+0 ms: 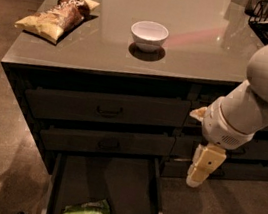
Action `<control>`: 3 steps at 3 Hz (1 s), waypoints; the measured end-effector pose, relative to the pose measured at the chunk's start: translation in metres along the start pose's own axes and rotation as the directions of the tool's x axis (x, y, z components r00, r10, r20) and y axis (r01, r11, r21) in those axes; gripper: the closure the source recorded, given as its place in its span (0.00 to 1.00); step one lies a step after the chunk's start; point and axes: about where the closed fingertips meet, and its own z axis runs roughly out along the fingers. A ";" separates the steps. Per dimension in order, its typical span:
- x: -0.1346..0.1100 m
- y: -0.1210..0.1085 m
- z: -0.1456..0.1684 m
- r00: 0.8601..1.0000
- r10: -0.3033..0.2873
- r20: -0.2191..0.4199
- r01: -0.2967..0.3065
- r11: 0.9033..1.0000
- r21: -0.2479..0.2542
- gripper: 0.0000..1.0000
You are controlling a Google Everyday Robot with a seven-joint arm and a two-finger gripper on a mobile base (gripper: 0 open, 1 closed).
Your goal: Pick green rice chip bag from bottom drawer and place on counter
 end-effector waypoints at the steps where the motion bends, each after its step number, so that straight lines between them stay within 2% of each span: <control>1: -0.005 -0.007 0.013 1.000 0.012 0.028 -0.011 0.999 -0.032 0.00; 2: -0.007 0.002 0.086 0.990 0.087 0.111 -0.072 0.988 -0.135 0.00; 3: -0.004 0.038 0.182 0.968 0.131 0.214 -0.083 0.972 -0.221 0.00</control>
Offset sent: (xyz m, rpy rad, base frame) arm 0.0747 0.0882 -0.2513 0.4075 0.0452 -0.1719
